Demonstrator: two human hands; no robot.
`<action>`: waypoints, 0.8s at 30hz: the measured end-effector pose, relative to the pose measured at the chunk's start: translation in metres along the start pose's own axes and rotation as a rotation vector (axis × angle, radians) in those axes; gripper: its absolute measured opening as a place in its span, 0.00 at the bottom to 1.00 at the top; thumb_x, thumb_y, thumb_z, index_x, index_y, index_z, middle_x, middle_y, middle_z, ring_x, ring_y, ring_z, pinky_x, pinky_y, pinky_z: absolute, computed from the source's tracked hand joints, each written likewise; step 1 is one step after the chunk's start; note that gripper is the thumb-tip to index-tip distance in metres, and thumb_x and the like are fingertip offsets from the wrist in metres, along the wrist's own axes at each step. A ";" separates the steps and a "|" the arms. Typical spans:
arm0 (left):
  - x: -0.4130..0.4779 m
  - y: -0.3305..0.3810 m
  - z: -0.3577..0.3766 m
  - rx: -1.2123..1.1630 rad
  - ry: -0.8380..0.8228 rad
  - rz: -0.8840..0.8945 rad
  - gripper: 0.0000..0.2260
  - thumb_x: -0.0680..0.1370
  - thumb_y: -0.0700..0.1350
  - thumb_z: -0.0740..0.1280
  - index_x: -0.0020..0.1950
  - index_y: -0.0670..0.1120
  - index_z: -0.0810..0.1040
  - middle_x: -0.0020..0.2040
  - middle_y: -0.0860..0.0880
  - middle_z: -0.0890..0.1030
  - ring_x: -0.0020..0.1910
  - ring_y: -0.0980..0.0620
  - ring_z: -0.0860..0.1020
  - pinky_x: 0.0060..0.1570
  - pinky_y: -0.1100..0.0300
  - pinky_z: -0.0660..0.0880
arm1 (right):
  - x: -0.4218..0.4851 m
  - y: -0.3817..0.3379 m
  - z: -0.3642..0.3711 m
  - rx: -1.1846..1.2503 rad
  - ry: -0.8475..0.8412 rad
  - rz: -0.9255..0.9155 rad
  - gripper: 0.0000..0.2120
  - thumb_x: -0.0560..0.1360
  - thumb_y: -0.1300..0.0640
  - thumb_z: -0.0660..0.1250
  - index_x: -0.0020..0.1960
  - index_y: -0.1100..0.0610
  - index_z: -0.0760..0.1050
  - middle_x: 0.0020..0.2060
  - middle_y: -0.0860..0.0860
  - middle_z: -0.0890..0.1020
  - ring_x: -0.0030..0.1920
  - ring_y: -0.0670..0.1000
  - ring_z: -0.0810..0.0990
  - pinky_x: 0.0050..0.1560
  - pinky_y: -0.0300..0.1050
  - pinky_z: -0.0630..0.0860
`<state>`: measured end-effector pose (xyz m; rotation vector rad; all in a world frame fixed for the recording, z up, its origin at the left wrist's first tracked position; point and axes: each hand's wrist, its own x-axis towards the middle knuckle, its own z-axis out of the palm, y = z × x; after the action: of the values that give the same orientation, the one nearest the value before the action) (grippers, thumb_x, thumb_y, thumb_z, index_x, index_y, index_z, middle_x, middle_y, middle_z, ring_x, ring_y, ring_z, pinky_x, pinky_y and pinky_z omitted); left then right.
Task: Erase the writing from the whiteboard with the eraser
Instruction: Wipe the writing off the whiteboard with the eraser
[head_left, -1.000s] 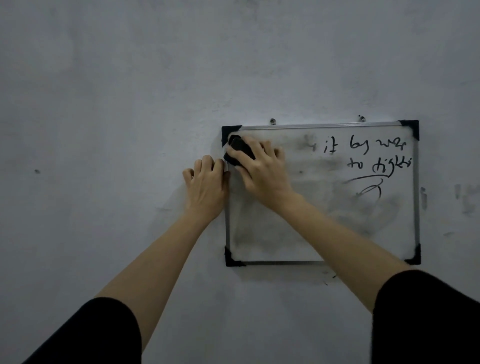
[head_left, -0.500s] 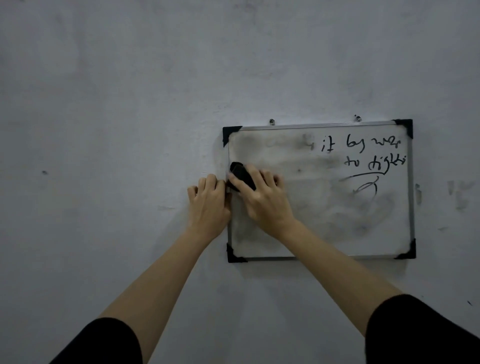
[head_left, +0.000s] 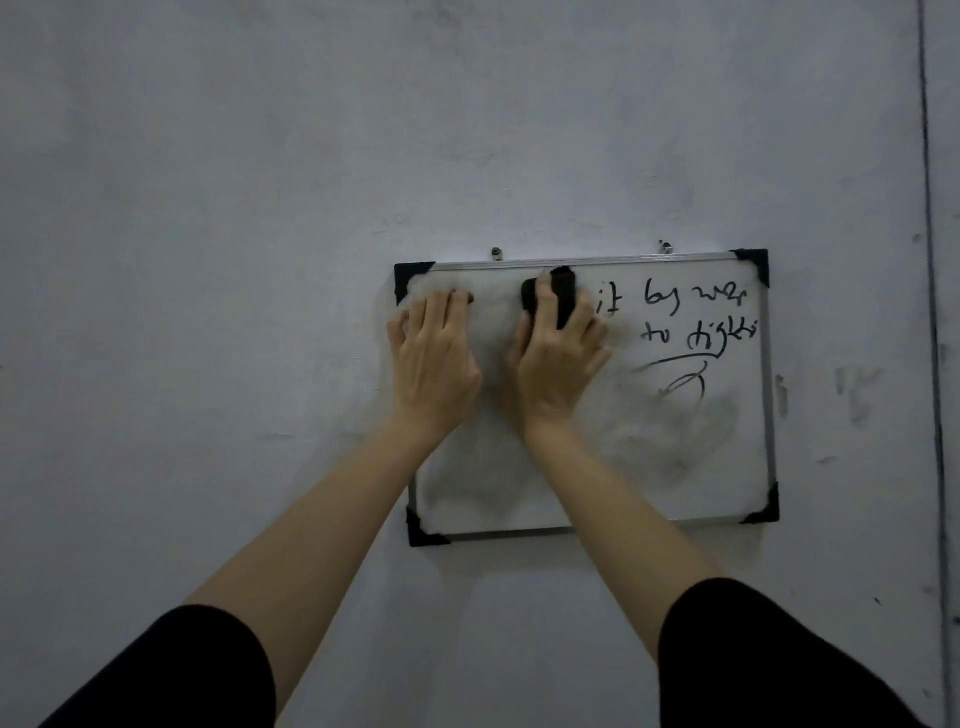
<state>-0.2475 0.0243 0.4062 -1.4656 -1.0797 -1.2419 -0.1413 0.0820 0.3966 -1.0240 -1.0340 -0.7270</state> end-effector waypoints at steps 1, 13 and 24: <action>0.006 0.003 0.003 -0.016 0.001 -0.001 0.23 0.68 0.39 0.54 0.61 0.39 0.75 0.59 0.42 0.76 0.59 0.43 0.73 0.59 0.52 0.62 | -0.001 0.003 0.001 -0.014 0.020 -0.069 0.20 0.75 0.56 0.69 0.67 0.52 0.75 0.59 0.62 0.78 0.53 0.61 0.73 0.44 0.53 0.74; 0.042 0.032 0.035 -0.126 -0.012 0.034 0.21 0.72 0.32 0.55 0.63 0.35 0.74 0.60 0.40 0.75 0.61 0.43 0.70 0.68 0.43 0.63 | 0.042 0.122 -0.023 -0.036 0.026 -0.050 0.18 0.80 0.53 0.60 0.68 0.56 0.74 0.59 0.64 0.75 0.54 0.64 0.73 0.50 0.59 0.75; 0.043 -0.004 0.020 -0.090 -0.048 0.085 0.23 0.73 0.34 0.57 0.67 0.41 0.73 0.59 0.43 0.74 0.59 0.46 0.69 0.54 0.55 0.71 | 0.010 0.021 0.004 0.068 0.034 -0.189 0.17 0.77 0.59 0.69 0.65 0.56 0.78 0.55 0.64 0.78 0.53 0.63 0.75 0.47 0.56 0.77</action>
<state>-0.2427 0.0478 0.4472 -1.5999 -0.9939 -1.2143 -0.1210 0.0936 0.3996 -0.8600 -1.1289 -0.8539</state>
